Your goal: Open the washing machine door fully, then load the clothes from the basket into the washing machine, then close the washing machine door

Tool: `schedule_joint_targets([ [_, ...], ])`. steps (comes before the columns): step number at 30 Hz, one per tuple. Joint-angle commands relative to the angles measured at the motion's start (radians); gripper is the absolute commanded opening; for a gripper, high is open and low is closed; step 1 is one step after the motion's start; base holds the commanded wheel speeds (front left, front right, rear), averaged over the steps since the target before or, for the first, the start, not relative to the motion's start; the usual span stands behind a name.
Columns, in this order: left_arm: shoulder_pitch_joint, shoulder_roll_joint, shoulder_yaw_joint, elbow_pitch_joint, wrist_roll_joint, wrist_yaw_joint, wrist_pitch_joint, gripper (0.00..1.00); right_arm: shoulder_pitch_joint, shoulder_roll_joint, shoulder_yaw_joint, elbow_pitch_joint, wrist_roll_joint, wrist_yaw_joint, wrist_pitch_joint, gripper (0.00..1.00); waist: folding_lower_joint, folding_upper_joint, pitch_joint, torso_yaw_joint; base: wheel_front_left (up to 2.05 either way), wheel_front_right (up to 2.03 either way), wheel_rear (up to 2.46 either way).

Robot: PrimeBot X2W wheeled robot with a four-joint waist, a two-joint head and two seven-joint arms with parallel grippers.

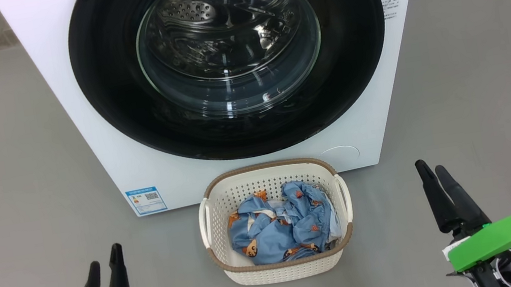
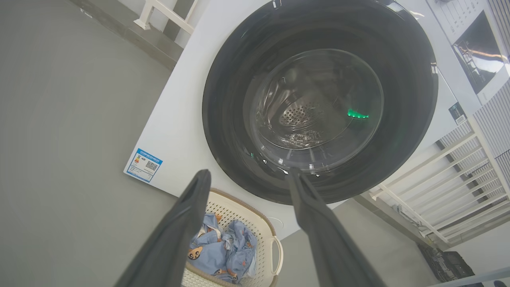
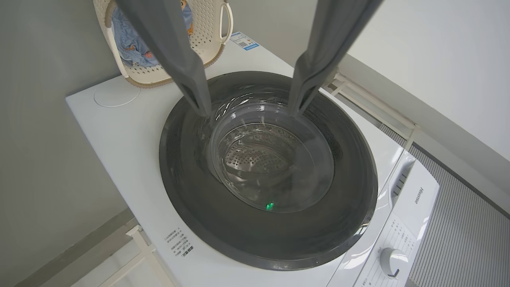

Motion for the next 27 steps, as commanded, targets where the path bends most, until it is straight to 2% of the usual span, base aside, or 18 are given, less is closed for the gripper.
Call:
schedule_joint_targets([
  [1, -0.051, 0.024, 0.017, -0.035, 0.038, 0.006, -0.016, 1.0, -0.053, -0.013, 0.017, -0.024, -0.041, 0.001, -0.016, 1.0, 0.0, 0.0, 0.0, 0.0, 0.0, 0.0, 0.0],
  [10, -0.057, 0.032, 0.001, -0.029, 0.193, 0.017, -0.042, 1.0, -0.066, -0.003, 0.016, 0.014, -0.255, 0.001, -0.042, 1.0, 0.0, 0.0, -0.001, 0.002, 0.0, 0.0, 0.0],
  [27, -0.067, 0.032, -0.004, -0.019, 0.414, 0.015, -0.089, 1.0, -0.091, -0.001, 0.043, 0.039, -0.478, 0.001, -0.089, 1.0, 0.0, 0.0, -0.009, 0.002, 0.0, 0.0, 0.0],
])
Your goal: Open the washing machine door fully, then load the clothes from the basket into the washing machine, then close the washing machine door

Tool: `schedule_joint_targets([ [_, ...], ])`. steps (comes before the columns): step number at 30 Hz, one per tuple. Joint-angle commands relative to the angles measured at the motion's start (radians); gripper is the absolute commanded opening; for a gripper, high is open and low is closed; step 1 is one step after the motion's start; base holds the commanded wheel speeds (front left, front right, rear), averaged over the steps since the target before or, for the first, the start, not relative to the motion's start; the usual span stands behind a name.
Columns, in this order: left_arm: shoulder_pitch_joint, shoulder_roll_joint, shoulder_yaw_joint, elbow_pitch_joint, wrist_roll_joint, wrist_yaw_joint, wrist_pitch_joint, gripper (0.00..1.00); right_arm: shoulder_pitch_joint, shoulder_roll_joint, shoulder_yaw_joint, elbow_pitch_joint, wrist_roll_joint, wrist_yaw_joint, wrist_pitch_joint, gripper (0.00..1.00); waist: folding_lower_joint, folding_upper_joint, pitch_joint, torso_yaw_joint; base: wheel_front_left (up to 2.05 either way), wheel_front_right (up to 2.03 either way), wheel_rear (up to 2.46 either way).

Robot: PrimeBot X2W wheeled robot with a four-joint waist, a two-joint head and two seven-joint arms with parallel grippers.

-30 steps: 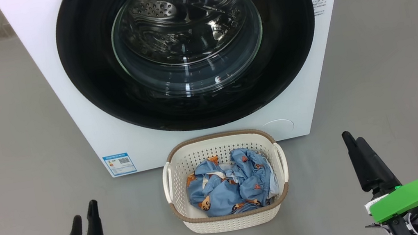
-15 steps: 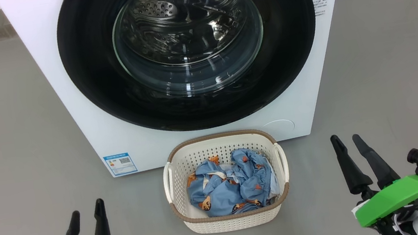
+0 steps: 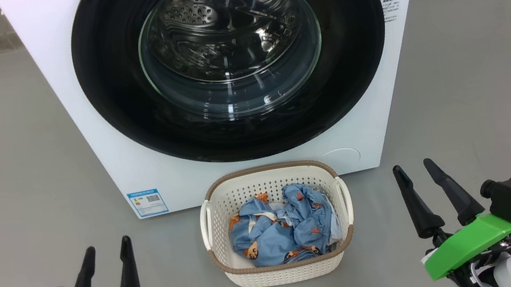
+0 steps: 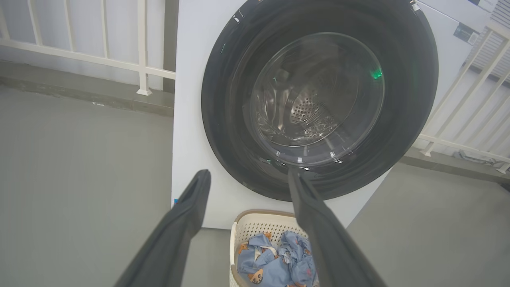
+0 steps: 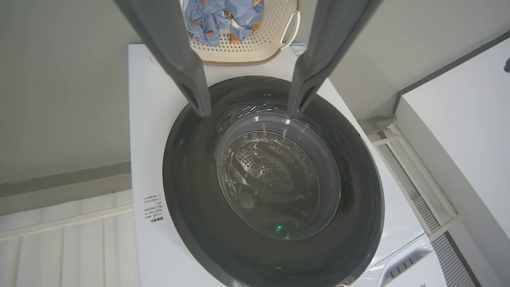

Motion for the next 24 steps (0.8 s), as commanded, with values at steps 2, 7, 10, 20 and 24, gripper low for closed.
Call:
schedule_joint_targets([
  [2, -0.049, 0.015, 0.025, -0.027, 0.038, 0.0, -0.017, 1.0, -0.047, -0.008, 0.028, -0.019, -0.048, 0.001, -0.018, 1.0, 0.0, -0.0001, -0.002, 0.0, 0.0, 0.0, 0.0],
  [7, -0.047, 0.008, 0.032, -0.02, 0.063, -0.007, -0.032, 1.0, -0.054, -0.01, 0.035, -0.011, -0.109, 0.001, -0.033, 1.0, 0.0, -0.0001, -0.006, 0.0, 0.0, 0.0, 0.0],
  [10, -0.048, 0.01, 0.031, -0.011, 0.087, -0.009, -0.041, 1.0, -0.058, -0.01, 0.037, -0.006, -0.142, 0.001, -0.042, 1.0, 0.0, -0.0001, -0.008, -0.001, 0.0, 0.0, 0.0],
  [20, -0.056, 0.018, 0.025, 0.015, 0.172, -0.011, -0.068, 1.0, -0.072, -0.01, 0.044, 0.013, -0.252, 0.002, -0.068, 1.0, 0.0, -0.0001, -0.008, -0.005, 0.0, 0.0, 0.0],
  [24, -0.061, 0.02, 0.026, 0.022, 0.165, -0.012, -0.068, 1.0, -0.073, -0.008, 0.041, 0.02, -0.252, 0.002, -0.068, 1.0, 0.0, -0.0001, -0.005, -0.006, 0.0, 0.0, 0.0],
])
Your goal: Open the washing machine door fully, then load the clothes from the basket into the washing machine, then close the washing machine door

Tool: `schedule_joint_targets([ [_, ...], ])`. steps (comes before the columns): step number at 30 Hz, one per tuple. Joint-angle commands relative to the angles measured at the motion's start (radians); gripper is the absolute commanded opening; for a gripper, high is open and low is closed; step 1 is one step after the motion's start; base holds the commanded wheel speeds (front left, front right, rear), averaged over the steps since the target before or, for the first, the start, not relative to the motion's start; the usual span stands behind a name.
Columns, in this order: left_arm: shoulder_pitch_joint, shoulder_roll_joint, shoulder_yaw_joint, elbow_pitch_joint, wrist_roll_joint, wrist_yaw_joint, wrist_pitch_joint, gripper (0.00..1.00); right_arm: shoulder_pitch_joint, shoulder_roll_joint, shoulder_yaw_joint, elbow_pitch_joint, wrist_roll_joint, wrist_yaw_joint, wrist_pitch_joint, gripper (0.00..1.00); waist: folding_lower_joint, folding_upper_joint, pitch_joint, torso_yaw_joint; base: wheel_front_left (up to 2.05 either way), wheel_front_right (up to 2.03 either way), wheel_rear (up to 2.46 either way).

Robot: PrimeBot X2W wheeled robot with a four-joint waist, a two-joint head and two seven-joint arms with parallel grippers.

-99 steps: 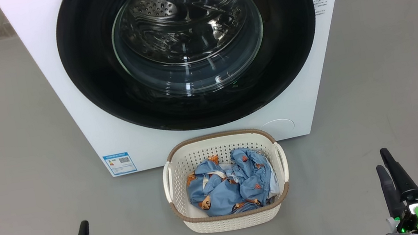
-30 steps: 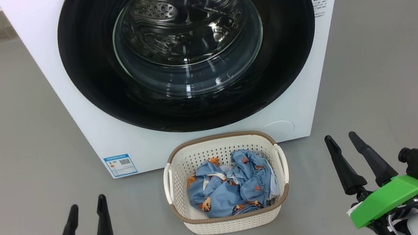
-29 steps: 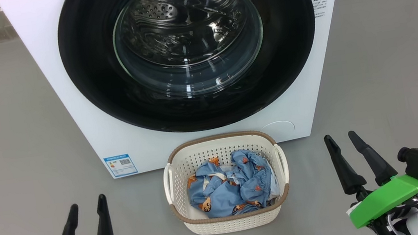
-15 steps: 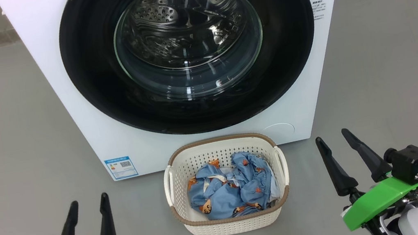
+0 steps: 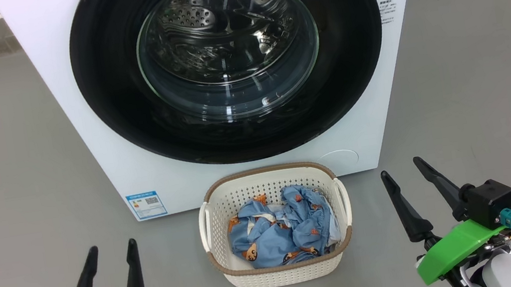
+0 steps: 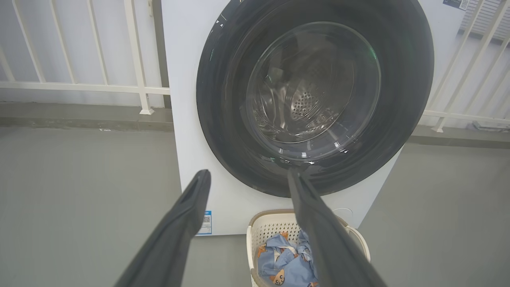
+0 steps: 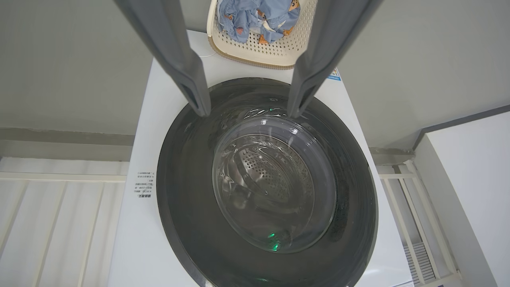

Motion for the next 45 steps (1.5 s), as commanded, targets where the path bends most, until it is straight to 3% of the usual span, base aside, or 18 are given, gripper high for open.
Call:
schedule_joint_targets([
  [1, -0.056, 0.021, 0.032, -0.017, 0.007, -0.002, -0.014, 1.0, -0.048, -0.004, 0.022, -0.019, -0.008, 0.002, -0.013, 1.0, 0.0, 0.0, 0.001, 0.0, 0.0, 0.0, 0.0],
  [35, -0.057, 0.031, 0.033, -0.012, -0.021, 0.004, -0.013, 1.0, -0.048, -0.002, 0.013, -0.009, -0.011, 0.002, -0.013, 1.0, 0.0, 0.0, 0.002, 0.002, 0.0, 0.0, -0.01],
  [45, -0.055, 0.036, 0.027, -0.012, -0.02, 0.014, -0.012, 1.0, -0.048, -0.001, 0.015, -0.008, -0.013, 0.002, -0.013, 1.0, 0.0, 0.0, 0.003, 0.002, 0.52, 0.52, -1.05],
])
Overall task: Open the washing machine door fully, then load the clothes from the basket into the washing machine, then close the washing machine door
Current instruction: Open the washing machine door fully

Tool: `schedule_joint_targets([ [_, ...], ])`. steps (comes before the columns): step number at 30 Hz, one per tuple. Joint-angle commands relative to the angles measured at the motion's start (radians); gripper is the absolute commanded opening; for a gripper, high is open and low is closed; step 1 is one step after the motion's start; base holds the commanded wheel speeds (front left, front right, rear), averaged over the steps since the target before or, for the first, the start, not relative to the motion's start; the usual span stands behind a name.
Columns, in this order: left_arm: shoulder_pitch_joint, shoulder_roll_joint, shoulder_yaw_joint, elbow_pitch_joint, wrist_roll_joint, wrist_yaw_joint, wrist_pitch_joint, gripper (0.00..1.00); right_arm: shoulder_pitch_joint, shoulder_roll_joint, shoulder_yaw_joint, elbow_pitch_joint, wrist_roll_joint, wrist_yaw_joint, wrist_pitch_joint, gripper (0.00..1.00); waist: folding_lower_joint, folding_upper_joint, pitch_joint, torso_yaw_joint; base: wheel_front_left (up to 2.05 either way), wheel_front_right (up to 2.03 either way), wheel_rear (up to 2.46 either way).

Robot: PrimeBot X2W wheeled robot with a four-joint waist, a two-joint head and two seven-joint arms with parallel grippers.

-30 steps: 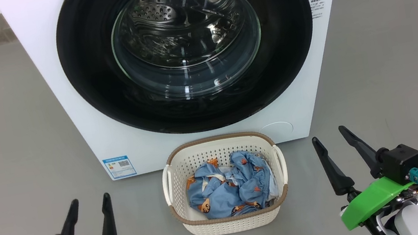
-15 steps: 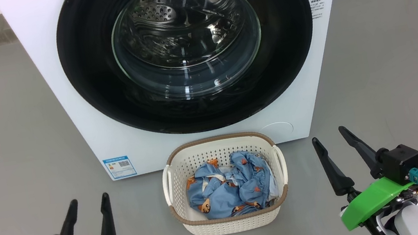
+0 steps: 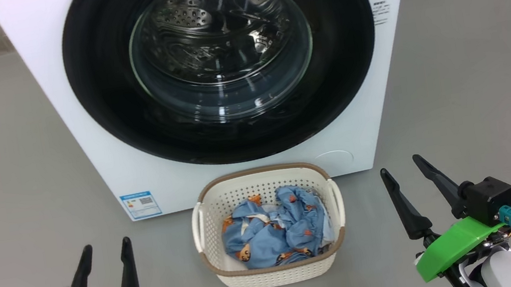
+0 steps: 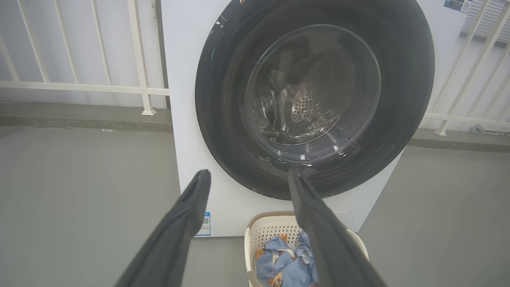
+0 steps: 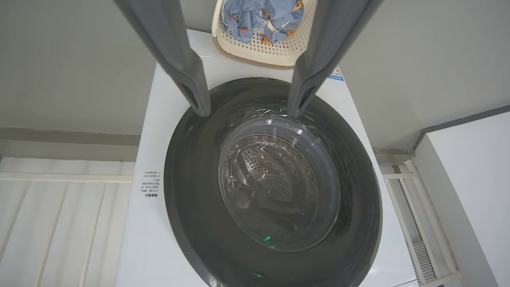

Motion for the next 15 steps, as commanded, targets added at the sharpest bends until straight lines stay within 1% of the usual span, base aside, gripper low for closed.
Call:
schedule_joint_targets([
  [1, -0.042, 0.021, 0.03, -0.022, 0.0, 0.006, -0.005, 1.0, -0.035, -0.005, 0.02, -0.022, -0.012, 0.002, -0.013, 1.0, 0.0, 0.0, 0.001, 0.0, 0.96, 0.96, -1.92],
  [6, -0.042, 0.023, 0.028, -0.02, -0.006, 0.009, -0.005, 1.0, -0.037, -0.004, 0.022, -0.021, -0.013, 0.002, -0.013, 1.0, 0.0, 0.0, 0.004, -0.003, 1.16, 1.16, -2.32],
  [10, -0.043, 0.022, 0.019, -0.027, -0.03, 0.0, -0.005, 1.0, -0.038, -0.004, 0.02, -0.021, -0.013, 0.002, -0.013, 1.0, 0.0, 0.0, 0.005, -0.005, 1.18, 1.18, -2.36],
  [15, -0.043, 0.028, 0.015, -0.03, -0.039, -0.003, -0.005, 1.0, -0.037, -0.004, 0.017, -0.021, -0.013, 0.002, -0.013, 1.0, 0.0, 0.0, 0.006, -0.006, 0.9, 0.9, -1.81],
])
